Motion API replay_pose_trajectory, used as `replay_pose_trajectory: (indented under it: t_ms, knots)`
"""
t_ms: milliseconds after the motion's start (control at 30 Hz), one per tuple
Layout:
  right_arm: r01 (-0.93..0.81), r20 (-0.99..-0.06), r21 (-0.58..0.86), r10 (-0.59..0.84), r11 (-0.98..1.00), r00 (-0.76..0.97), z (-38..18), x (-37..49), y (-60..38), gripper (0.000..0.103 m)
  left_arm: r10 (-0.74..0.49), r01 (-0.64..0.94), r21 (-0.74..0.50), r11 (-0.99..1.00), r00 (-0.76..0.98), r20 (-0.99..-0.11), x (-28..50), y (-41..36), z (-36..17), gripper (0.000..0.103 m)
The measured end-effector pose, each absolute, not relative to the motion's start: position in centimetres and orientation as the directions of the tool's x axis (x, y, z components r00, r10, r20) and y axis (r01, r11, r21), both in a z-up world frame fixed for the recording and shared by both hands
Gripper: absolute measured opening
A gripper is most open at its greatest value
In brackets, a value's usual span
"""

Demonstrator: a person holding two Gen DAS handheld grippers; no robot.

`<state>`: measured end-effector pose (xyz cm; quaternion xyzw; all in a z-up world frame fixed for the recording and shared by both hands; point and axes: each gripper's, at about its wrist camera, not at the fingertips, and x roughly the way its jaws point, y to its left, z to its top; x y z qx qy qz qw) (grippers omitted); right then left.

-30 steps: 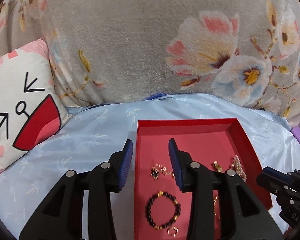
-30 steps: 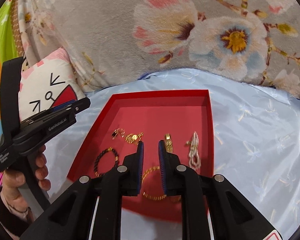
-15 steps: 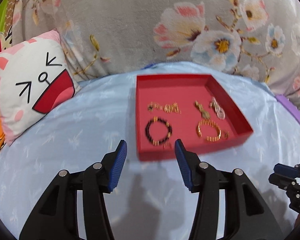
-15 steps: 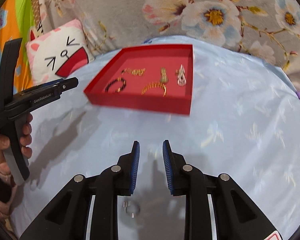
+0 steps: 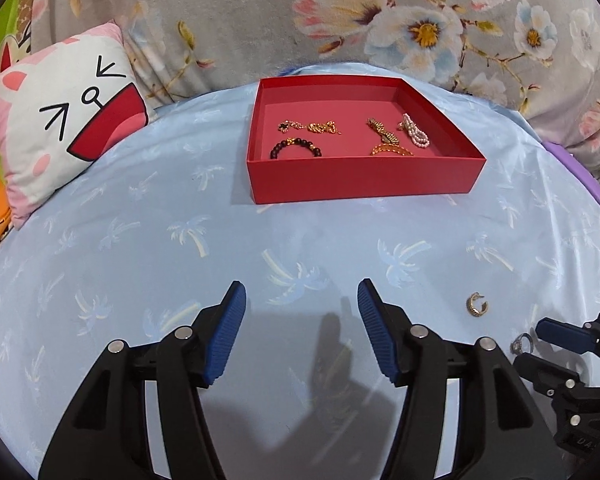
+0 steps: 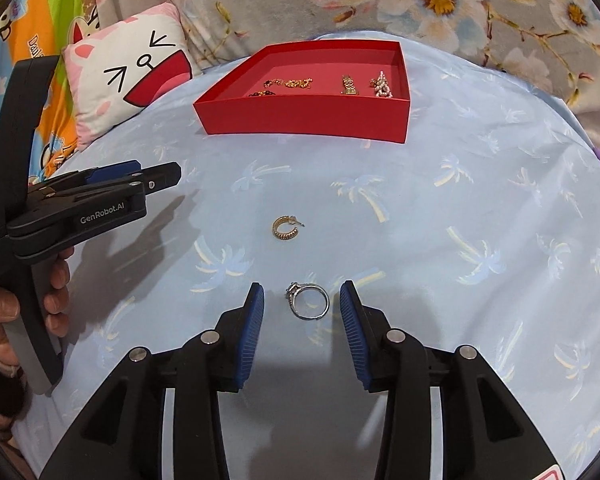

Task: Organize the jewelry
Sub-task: 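Move both tools back over the silver ring and gold hoop earring, then grasp the silver ring with the right tool while the left tool grasps the gold hoop earring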

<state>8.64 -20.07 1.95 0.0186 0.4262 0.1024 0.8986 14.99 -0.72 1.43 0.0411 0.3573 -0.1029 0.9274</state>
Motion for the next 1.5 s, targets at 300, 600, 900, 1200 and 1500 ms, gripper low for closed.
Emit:
replay_pose_trajectory:
  t_ms: [300,600,900,1200,1500]
  knots:
    - [-0.150,-0.769,0.147,0.208,0.978,0.604,1.6,8.9,-20.3,0.040,-0.158,0.216,0.005,0.976,0.732,-0.662,14.8,-0.7,1.5,0.064]
    - [-0.155,-0.773,0.122,0.192,0.980,0.605,1.5,8.9,-20.0,0.042,-0.164,0.226,0.003,0.974,0.716,-0.679,14.8,-0.8,1.3,0.071]
    - [-0.151,-0.781,0.057,0.138,0.987,0.609,1.6,9.0,-19.1,0.039,-0.165,0.233,0.008,0.973,0.713,-0.681,14.7,-1.0,1.2,0.074]
    - [-0.155,-0.781,0.047,0.133,0.987,0.610,1.5,8.8,-19.1,0.024,-0.166,0.243,0.015,0.970,0.706,-0.688,14.6,-1.3,1.0,0.074]
    - [-0.158,-0.779,0.062,0.146,0.986,0.609,1.6,8.6,-19.0,0.019,-0.168,0.251,0.019,0.968,0.700,-0.694,14.6,-1.6,1.0,0.079]
